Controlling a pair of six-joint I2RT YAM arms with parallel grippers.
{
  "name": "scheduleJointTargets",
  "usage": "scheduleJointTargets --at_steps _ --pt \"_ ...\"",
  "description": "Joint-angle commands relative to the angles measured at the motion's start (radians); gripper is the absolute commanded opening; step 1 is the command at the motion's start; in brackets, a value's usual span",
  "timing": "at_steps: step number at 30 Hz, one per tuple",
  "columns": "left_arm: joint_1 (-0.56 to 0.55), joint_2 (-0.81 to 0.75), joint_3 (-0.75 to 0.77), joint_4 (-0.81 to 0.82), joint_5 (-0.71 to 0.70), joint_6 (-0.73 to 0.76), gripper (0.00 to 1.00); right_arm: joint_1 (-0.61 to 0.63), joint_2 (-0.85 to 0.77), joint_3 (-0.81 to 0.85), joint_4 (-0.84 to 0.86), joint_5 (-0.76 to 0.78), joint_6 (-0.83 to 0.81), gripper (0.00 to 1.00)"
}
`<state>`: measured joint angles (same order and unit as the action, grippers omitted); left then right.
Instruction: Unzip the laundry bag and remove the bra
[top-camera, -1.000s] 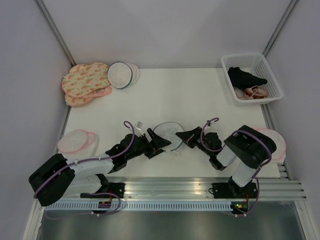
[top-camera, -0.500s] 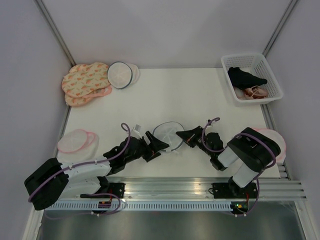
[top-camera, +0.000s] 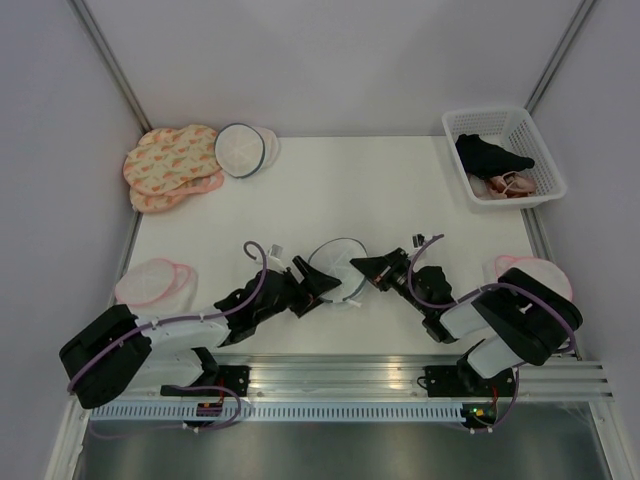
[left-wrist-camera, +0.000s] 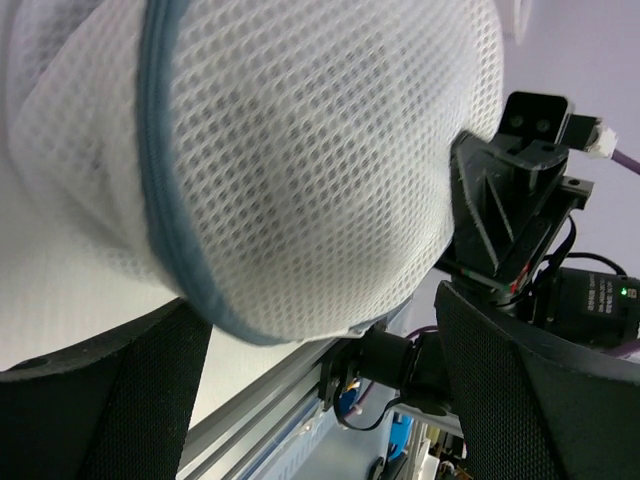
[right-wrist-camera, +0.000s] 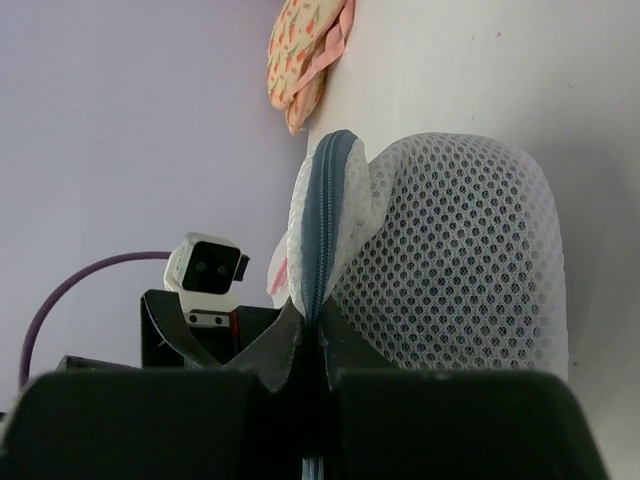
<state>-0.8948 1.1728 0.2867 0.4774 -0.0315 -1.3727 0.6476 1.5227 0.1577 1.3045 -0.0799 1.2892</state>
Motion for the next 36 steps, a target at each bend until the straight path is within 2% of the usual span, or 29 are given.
scheduleJointTargets --at_steps 1,9,12,15,16,18,19,20,22,23,24,25,26,27,28,29,31,32,36 --pt "-0.006 0.043 0.057 0.087 -0.042 -0.046 0.93 0.018 -0.021 -0.01 0.114 0.009 -0.022 0.01" --pt "-0.007 0.099 0.071 0.162 -0.021 -0.06 0.92 0.023 -0.025 -0.007 0.098 -0.012 -0.031 0.0" --pt "-0.007 0.065 0.049 0.165 -0.037 -0.054 0.83 0.021 -0.033 -0.003 0.062 -0.012 -0.04 0.01" --pt "-0.007 0.013 0.032 0.141 -0.059 -0.031 0.6 0.023 -0.061 -0.001 -0.01 -0.003 -0.069 0.0" --pt "-0.007 -0.001 0.031 0.133 -0.064 -0.025 0.39 0.023 -0.071 0.002 -0.039 -0.001 -0.079 0.01" --pt "-0.006 -0.028 0.028 0.115 -0.076 -0.012 0.21 0.023 -0.114 0.014 -0.132 0.005 -0.103 0.0" --pt "-0.006 -0.036 0.028 0.11 -0.079 -0.008 0.09 0.023 -0.13 0.019 -0.164 0.006 -0.129 0.0" --pt "-0.004 -0.041 0.028 0.109 -0.082 -0.002 0.04 0.026 -0.168 0.032 -0.241 0.011 -0.142 0.0" --pt "-0.006 -0.048 0.028 0.109 -0.085 0.003 0.02 0.029 -0.228 0.048 -0.324 0.025 -0.174 0.01" --pt "-0.006 -0.048 0.029 0.11 -0.084 0.009 0.02 0.033 -0.248 0.071 -0.42 0.028 -0.212 0.01" --pt "-0.004 -0.05 0.031 0.109 -0.082 0.014 0.02 0.035 -0.265 0.088 -0.482 0.038 -0.246 0.08" --pt "-0.006 -0.053 0.031 0.109 -0.082 0.015 0.02 0.037 -0.309 0.104 -0.552 0.057 -0.276 0.36" --pt "-0.006 -0.058 0.032 0.109 -0.082 0.02 0.02 0.046 -0.334 0.136 -0.699 0.074 -0.342 0.49" --pt "-0.006 -0.061 0.032 0.104 -0.084 0.024 0.02 0.05 -0.363 0.153 -0.784 0.112 -0.373 0.57" --pt "-0.006 -0.074 0.038 0.089 -0.087 0.029 0.02 0.058 -0.421 0.169 -0.862 0.191 -0.404 0.71" --pt "-0.006 -0.081 0.042 0.046 -0.1 0.038 0.02 0.073 -0.449 0.193 -0.987 0.219 -0.457 0.75" --pt "-0.006 -0.094 0.052 0.001 -0.114 0.046 0.02 0.081 -0.508 0.219 -1.098 0.282 -0.502 0.82" --pt "-0.006 -0.105 0.055 -0.031 -0.132 0.06 0.02 0.09 -0.524 0.242 -1.182 0.298 -0.52 0.82" --pt "-0.006 -0.114 0.097 -0.117 -0.172 0.11 0.02 0.141 -0.559 0.284 -1.301 0.345 -0.599 0.81"
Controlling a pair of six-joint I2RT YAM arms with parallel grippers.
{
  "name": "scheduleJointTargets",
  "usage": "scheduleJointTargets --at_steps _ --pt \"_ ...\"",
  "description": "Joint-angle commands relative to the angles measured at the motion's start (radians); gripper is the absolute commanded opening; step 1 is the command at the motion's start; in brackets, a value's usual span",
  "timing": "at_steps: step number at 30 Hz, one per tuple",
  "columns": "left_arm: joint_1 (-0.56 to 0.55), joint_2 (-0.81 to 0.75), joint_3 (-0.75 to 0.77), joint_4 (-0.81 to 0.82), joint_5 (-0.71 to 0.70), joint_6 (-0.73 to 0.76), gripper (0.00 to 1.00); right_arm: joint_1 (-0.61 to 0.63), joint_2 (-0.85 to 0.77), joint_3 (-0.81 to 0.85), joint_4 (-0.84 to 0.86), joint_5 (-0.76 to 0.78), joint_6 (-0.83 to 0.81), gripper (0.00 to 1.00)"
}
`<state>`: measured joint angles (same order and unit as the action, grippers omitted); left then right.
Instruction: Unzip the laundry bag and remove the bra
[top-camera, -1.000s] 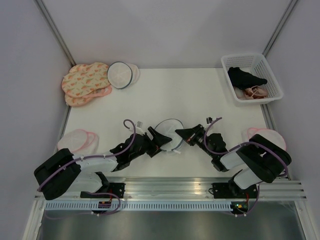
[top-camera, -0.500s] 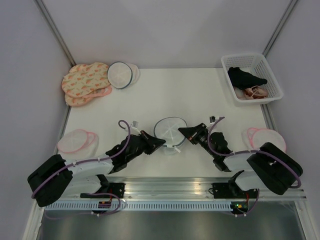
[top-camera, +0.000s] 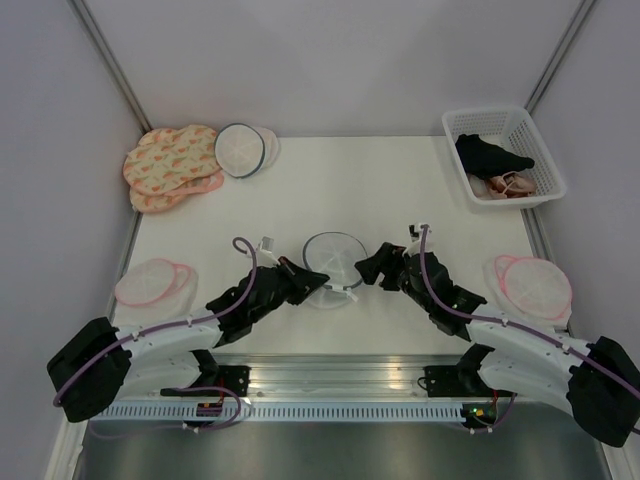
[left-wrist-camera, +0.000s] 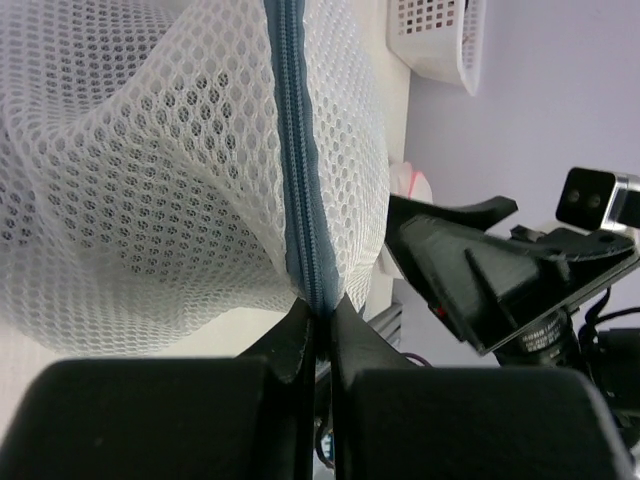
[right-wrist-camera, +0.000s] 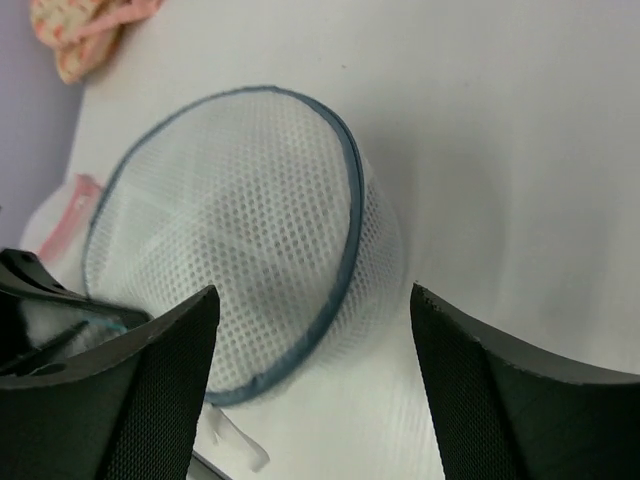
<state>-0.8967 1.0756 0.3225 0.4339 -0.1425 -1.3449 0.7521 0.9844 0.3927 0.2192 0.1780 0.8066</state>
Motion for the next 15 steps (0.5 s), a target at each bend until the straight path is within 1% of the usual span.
scheduleJointTargets --at_steps 1,4,5,8,11,15 --pt "-0.004 -0.016 0.067 -0.087 -0.071 0.099 0.02 0.055 -0.032 0.055 -0.257 0.098 -0.124 0.8" --pt "-0.005 -0.008 0.081 -0.11 -0.089 0.113 0.02 0.137 -0.053 0.074 -0.279 0.091 -0.145 0.76" --pt "-0.004 -0.005 0.082 -0.11 -0.089 0.118 0.02 0.177 -0.059 0.078 -0.281 0.072 -0.145 0.75" --pt "-0.004 0.014 0.084 -0.107 -0.083 0.118 0.02 0.246 -0.085 0.09 -0.288 0.055 -0.13 0.73" --pt "-0.004 0.023 0.084 -0.096 -0.068 0.116 0.02 0.286 -0.121 0.089 -0.276 0.029 -0.112 0.71" --pt "-0.004 0.026 0.079 -0.089 -0.052 0.115 0.02 0.291 -0.136 0.072 -0.236 -0.008 -0.098 0.69"
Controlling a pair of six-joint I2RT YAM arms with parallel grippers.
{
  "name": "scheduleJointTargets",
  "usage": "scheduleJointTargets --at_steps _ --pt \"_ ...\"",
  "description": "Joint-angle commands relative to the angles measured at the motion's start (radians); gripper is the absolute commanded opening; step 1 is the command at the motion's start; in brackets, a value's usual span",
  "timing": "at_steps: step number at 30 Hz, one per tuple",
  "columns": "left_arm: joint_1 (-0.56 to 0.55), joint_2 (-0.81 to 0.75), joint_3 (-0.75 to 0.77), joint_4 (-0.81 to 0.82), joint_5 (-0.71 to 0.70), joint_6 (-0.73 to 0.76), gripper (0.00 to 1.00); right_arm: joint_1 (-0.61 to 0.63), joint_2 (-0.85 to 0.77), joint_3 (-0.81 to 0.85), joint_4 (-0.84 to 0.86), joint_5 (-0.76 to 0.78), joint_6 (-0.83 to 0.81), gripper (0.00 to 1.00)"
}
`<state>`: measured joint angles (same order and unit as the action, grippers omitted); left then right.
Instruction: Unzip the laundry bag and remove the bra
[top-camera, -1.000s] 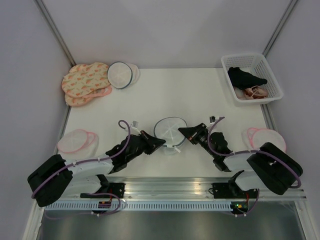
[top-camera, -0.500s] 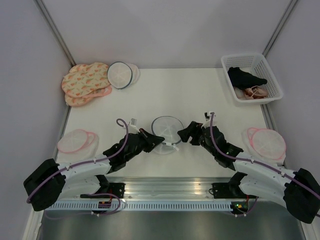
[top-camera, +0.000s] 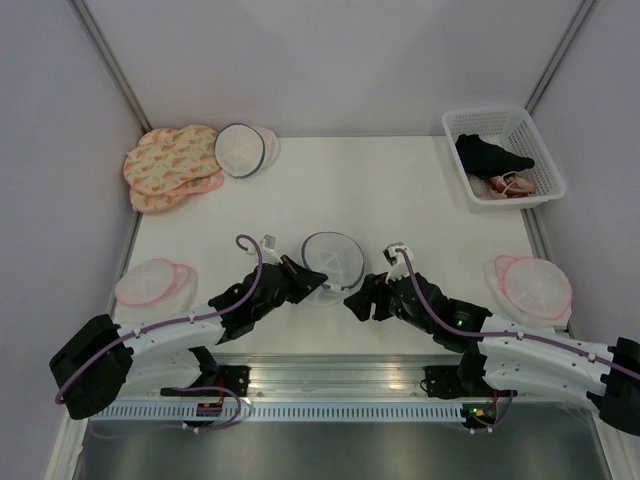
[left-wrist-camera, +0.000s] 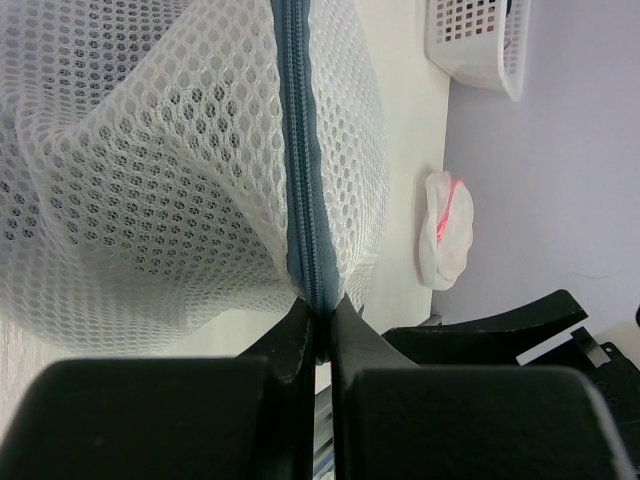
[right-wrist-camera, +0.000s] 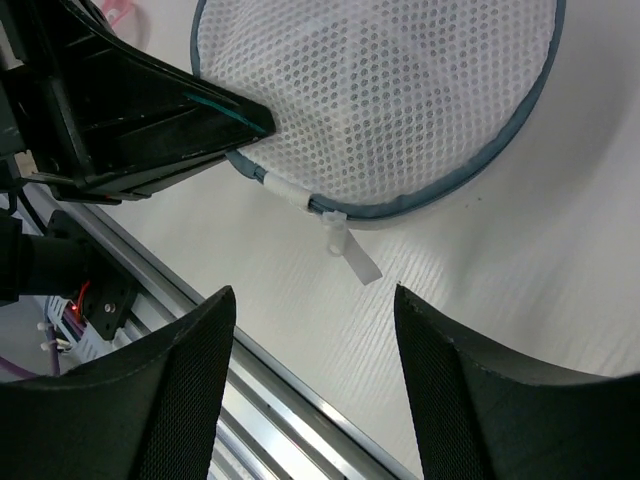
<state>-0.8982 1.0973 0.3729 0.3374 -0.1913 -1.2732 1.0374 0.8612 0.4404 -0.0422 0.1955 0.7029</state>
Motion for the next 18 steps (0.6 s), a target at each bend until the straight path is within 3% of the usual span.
scheduleJointTargets --at_steps 1,8,13,18 --pt "-0.002 0.003 0.029 0.015 0.0 0.041 0.02 0.004 0.005 0.024 0.033 -0.024 0.006 0.68" --pt "-0.002 -0.023 0.023 0.018 0.03 0.043 0.02 0.004 0.105 0.024 0.126 -0.056 0.01 0.6" --pt "-0.002 -0.022 0.014 0.038 0.07 0.04 0.02 0.004 0.125 0.027 0.176 -0.053 0.001 0.49" --pt "-0.002 -0.023 -0.006 0.071 0.115 0.035 0.02 0.003 0.171 0.044 0.189 -0.039 -0.009 0.45"
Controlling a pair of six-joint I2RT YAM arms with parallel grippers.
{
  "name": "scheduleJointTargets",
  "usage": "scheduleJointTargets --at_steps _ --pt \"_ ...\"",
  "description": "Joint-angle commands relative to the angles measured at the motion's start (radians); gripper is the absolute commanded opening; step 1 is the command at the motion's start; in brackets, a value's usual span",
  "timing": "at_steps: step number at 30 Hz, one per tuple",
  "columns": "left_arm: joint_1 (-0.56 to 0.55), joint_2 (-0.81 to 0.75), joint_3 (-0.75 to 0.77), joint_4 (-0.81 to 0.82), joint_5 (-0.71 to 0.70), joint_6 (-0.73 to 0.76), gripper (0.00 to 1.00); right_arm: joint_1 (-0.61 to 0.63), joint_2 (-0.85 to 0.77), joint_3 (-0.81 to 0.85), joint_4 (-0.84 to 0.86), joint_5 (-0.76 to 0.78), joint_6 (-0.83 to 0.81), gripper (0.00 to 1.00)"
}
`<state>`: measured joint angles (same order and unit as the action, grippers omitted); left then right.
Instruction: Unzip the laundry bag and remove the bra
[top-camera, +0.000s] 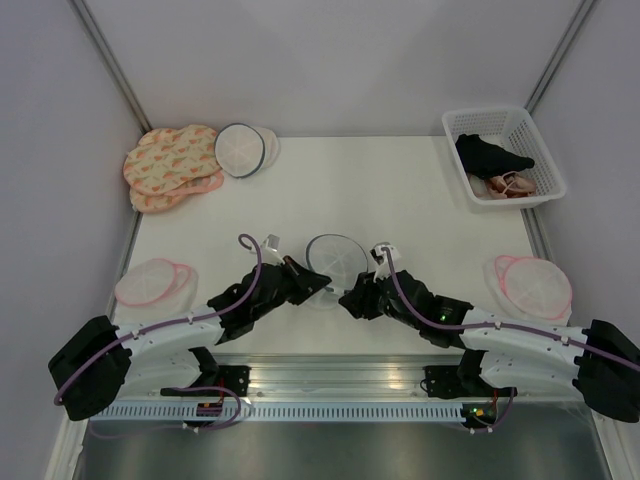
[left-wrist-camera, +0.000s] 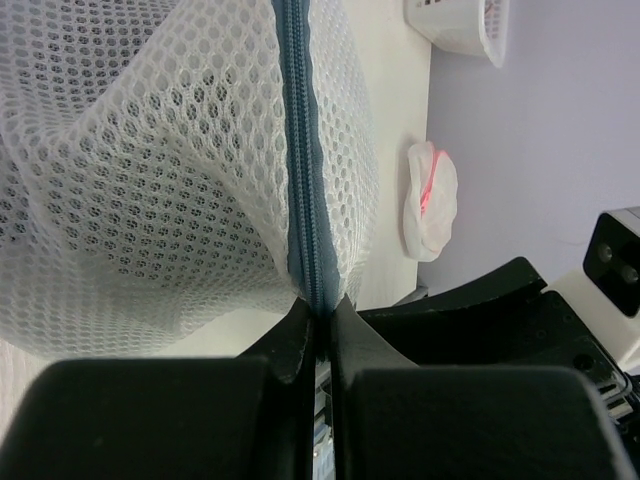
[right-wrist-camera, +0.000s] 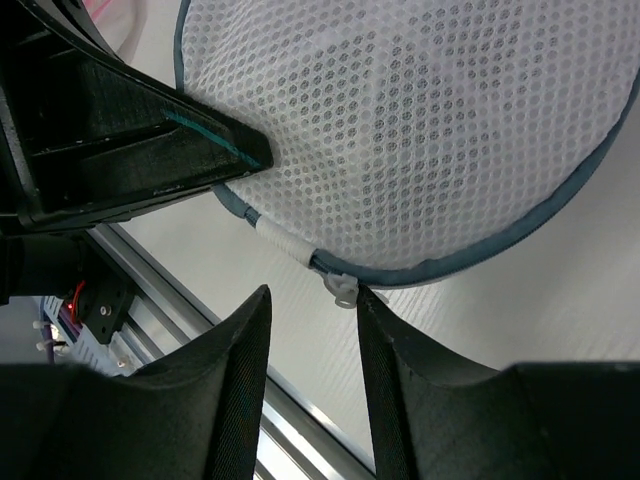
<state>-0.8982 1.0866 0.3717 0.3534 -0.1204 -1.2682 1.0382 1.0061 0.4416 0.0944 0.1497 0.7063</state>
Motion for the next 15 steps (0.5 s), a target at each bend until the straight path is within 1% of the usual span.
scheduleJointTargets --at_steps 1,2,5,6,8,9,10,11,15 --pt "-0.002 -0.017 -0.01 0.056 0.047 0.027 0.02 0.003 0.034 0.048 0.054 0.008 -0.014 0.45" --pt "-0.002 -0.022 -0.017 0.056 0.051 0.026 0.02 0.002 0.041 0.049 0.056 0.008 -0.016 0.45" --pt "-0.004 -0.053 -0.028 0.044 0.051 0.029 0.02 0.0 0.048 0.049 0.054 0.028 -0.016 0.39" --pt "-0.002 -0.06 -0.028 0.039 0.051 0.03 0.02 0.0 0.042 0.049 0.053 0.034 -0.016 0.32" --pt "-0.004 -0.08 -0.033 0.015 0.05 0.039 0.02 -0.001 0.032 0.049 0.039 0.051 -0.016 0.24" --pt "-0.002 -0.085 -0.034 0.01 0.048 0.044 0.02 0.0 0.02 0.051 0.031 0.053 -0.018 0.15" --pt "-0.002 -0.094 -0.039 0.007 0.05 0.047 0.02 0.0 0.012 0.054 0.015 0.059 -0.019 0.1" --pt "-0.002 -0.105 -0.051 0.001 0.051 0.052 0.02 0.0 0.0 0.055 -0.002 0.06 -0.022 0.0" --pt "-0.001 -0.139 -0.06 -0.025 0.059 0.078 0.02 0.0 -0.026 0.057 -0.05 0.057 -0.036 0.0"
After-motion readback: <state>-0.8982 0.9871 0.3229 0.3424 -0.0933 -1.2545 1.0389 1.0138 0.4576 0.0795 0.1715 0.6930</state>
